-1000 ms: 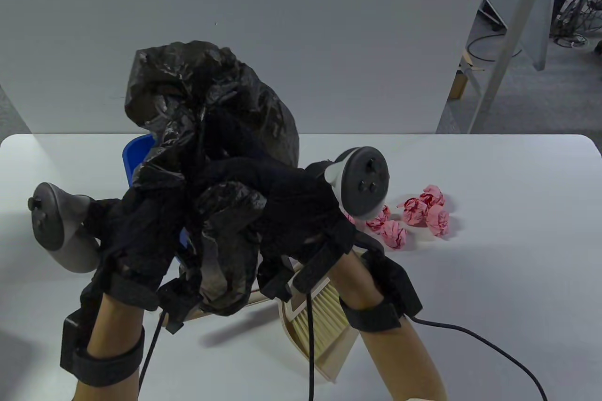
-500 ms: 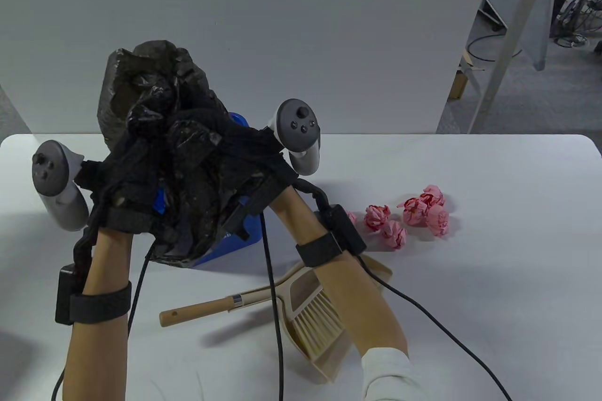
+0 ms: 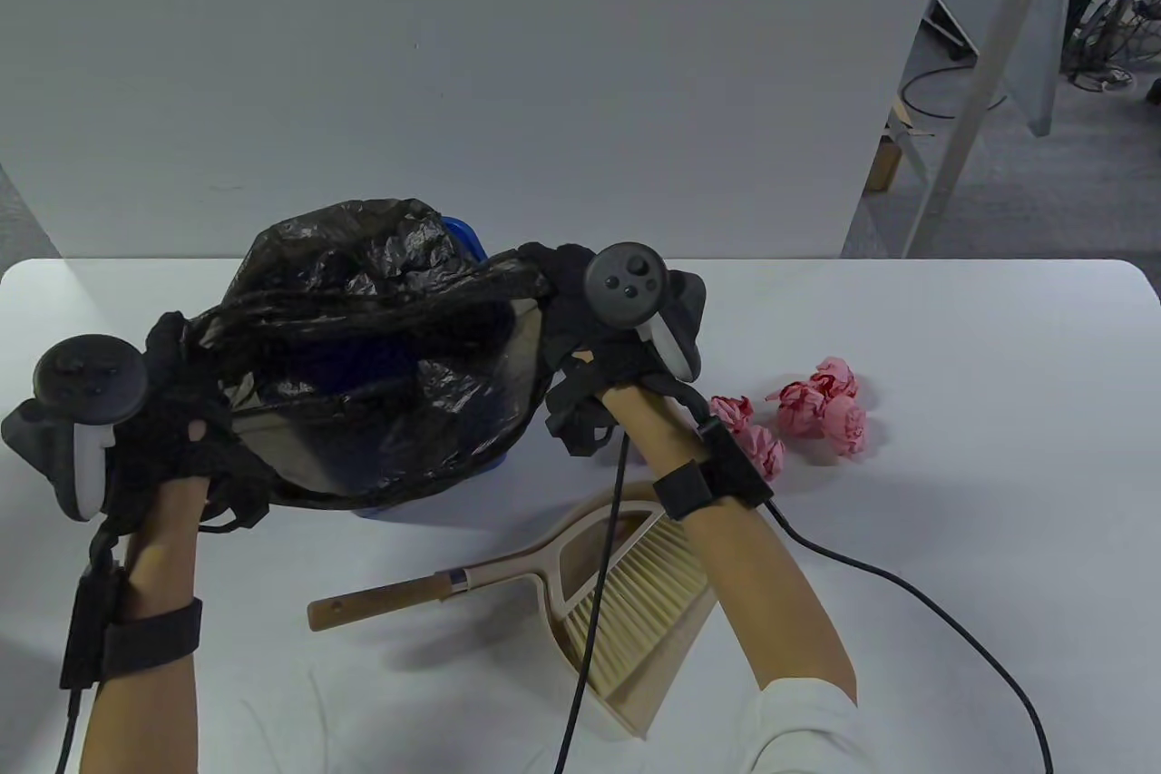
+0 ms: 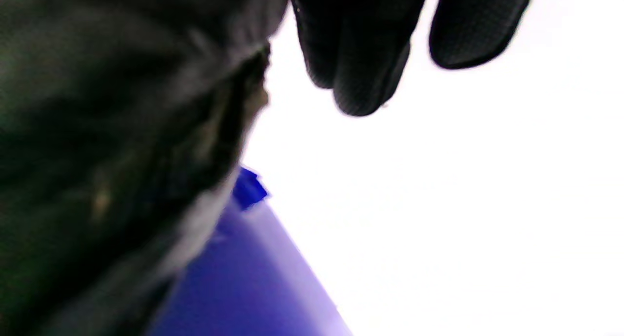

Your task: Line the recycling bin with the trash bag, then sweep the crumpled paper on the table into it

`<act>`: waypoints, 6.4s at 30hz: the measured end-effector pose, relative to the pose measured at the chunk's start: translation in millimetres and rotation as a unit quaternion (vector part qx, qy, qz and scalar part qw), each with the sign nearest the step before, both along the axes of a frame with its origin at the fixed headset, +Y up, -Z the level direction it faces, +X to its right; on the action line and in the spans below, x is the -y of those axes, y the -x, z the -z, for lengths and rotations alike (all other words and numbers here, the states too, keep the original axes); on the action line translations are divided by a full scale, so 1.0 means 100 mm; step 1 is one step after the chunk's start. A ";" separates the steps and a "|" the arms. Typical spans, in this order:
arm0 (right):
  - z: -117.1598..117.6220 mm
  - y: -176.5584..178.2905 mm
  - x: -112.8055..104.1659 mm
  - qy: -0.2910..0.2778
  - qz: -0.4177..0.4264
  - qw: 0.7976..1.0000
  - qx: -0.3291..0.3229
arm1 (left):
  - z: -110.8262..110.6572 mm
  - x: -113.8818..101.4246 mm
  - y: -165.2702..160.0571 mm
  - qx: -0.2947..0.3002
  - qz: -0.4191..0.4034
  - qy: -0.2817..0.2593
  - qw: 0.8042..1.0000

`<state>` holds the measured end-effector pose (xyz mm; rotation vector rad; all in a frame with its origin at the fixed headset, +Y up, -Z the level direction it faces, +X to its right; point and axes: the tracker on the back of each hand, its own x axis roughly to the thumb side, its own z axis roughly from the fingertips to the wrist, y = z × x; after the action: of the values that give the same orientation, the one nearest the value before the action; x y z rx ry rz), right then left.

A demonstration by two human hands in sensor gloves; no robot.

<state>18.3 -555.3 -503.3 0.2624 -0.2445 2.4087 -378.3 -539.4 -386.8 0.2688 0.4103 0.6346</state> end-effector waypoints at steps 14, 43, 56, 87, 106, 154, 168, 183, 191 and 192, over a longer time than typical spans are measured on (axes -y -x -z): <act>0.67 0.02 0.56 0.162 0.128 0.977 0.048 | 0.70 0.66 0.47 0.028 -0.248 0.013 0.968; 1.21 0.48 1.48 0.388 0.427 0.804 -0.144 | 1.38 1.55 0.48 0.201 -0.576 0.159 0.776; 1.19 0.42 1.46 0.416 0.357 0.831 -0.096 | 1.30 1.73 0.46 0.146 -0.562 0.171 0.796; 0.83 0.29 1.58 0.470 0.334 0.814 -0.072 | 0.88 1.71 0.64 0.090 -0.497 0.187 0.843; -0.22 -0.29 1.40 0.410 0.342 0.842 -0.075 | 0.00 1.50 0.32 0.109 -0.328 0.139 0.928; -1.64 -0.68 1.28 0.027 -0.100 0.991 -0.082 | -0.51 1.42 -1.16 0.384 0.181 0.229 0.876; -1.82 -0.63 1.06 -0.090 -0.076 0.990 -0.077 | -0.59 1.16 -1.03 0.392 0.070 0.100 0.912; -1.84 -0.57 1.21 0.050 0.189 0.977 -0.083 | -0.52 1.13 -2.49 0.486 -0.131 0.017 0.864; -1.80 -0.79 1.18 0.015 0.230 0.973 -0.034 | -0.57 1.35 -2.99 0.623 -0.198 0.047 0.755; -1.81 -0.79 1.16 0.015 0.240 0.970 -0.037 | -0.56 1.38 -2.97 0.634 -0.199 0.046 0.746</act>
<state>97.7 -670.8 -322.3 0.2463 -0.2090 1.9172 -81.0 -677.1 -330.3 -0.3942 -0.8600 1.0625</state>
